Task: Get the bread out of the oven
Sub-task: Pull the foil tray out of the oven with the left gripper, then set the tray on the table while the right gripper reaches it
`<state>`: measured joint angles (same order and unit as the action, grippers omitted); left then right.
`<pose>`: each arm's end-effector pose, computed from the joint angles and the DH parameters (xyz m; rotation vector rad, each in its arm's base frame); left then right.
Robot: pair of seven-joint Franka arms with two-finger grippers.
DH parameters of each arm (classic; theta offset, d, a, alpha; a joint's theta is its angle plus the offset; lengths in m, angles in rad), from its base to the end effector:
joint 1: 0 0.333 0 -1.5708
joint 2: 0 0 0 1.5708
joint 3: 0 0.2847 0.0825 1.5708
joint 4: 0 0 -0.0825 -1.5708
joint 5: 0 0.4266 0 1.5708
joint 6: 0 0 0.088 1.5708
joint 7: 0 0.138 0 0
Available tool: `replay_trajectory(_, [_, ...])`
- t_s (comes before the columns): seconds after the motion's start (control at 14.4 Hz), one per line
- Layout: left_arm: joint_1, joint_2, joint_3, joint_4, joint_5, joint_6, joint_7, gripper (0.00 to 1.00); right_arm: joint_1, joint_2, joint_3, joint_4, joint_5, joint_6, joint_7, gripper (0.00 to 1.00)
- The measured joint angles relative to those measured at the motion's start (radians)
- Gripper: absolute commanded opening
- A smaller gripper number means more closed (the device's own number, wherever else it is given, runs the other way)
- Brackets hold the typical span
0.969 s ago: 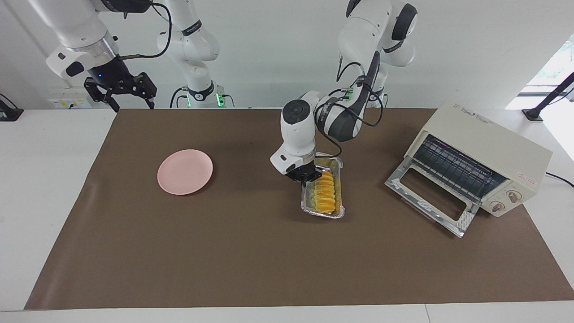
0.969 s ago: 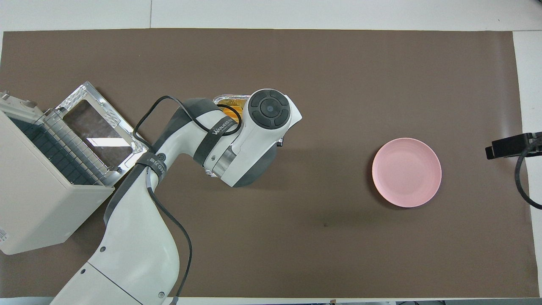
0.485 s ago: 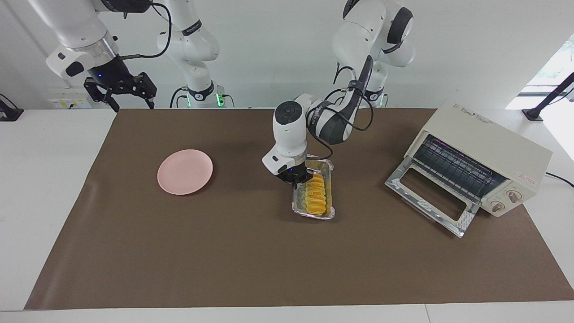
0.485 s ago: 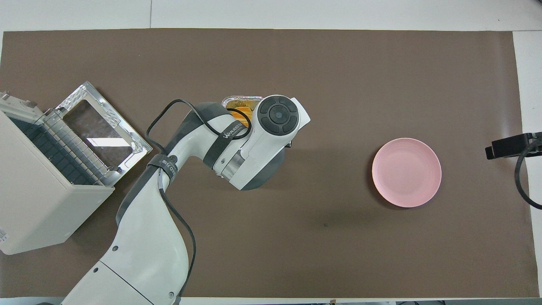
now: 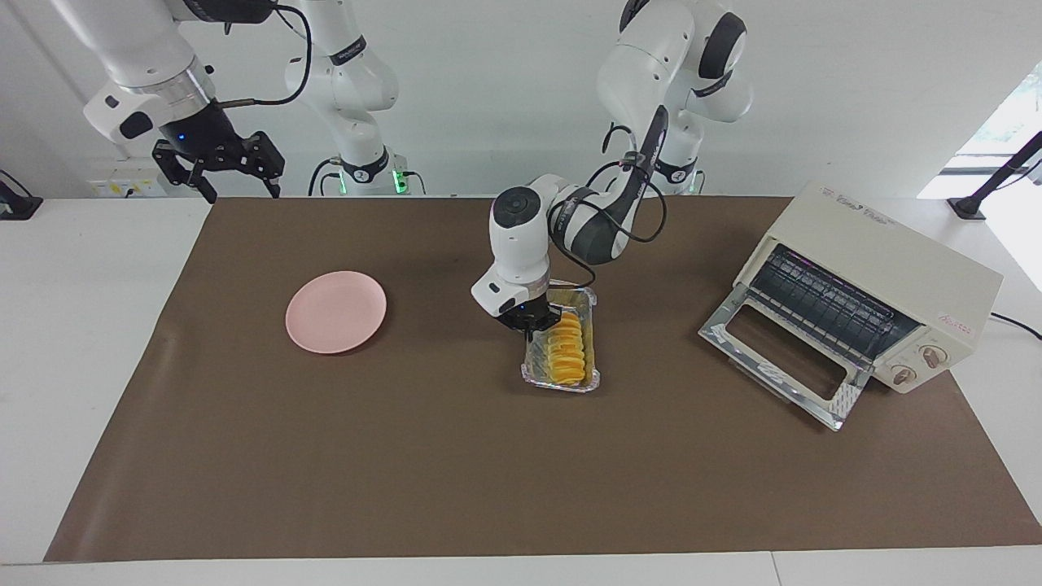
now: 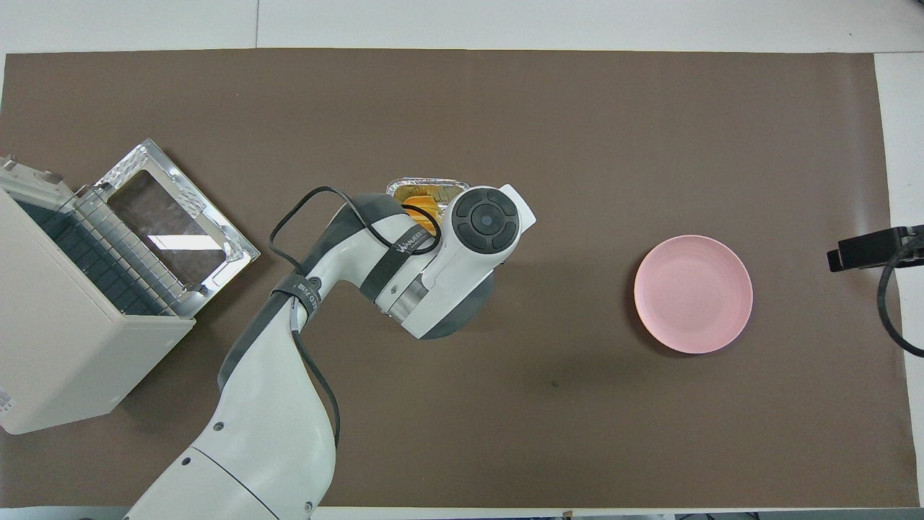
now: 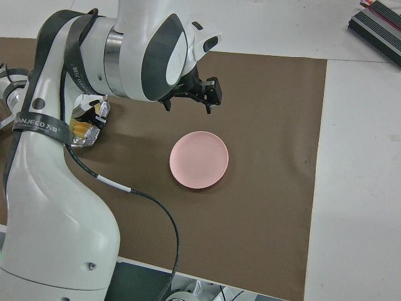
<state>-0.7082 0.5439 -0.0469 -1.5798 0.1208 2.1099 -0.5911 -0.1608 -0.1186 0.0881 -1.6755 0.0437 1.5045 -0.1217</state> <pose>0.5253 -0.4787 0.2415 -3.0527 0.3374 -0.0602 0.5536 -0.0319 0.5713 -3.1014 -0.0773 0.0766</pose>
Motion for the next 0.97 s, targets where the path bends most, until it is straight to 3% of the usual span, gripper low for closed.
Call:
replay_trajectory(0.07, [0.000, 0.000, 0.000, 0.000, 0.000, 0.000, -0.001, 0.57, 0.000, 0.000, 0.000, 0.000, 0.000, 0.000, 0.000, 1.00])
replay_trajectory(0.21, [0.000, 0.000, 0.000, 0.001, -0.002, 0.001, -0.004, 0.72, 0.000, 0.000, 0.000, 0.000, 0.000, 0.000, 0.000, 1.00])
replay_trajectory(0.28, [0.000, -0.001, 0.001, 0.004, -0.009, 0.001, -0.008, 1.00, 0.000, 0.000, 0.000, 0.000, 0.000, 0.000, 0.000, 1.00])
replay_trajectory(0.55, [0.029, -0.037, 0.036, 0.078, -0.078, -0.023, -0.032, 1.00, 0.002, 0.000, 0.010, 0.000, 0.000, 0.000, 0.020, 1.00])
replay_trajectory(0.97, [0.353, -0.263, 0.050, 0.099, -0.108, -0.250, 0.037, 1.00, 0.121, 0.049, 0.024, -0.001, -0.001, 0.056, 0.214, 1.00])
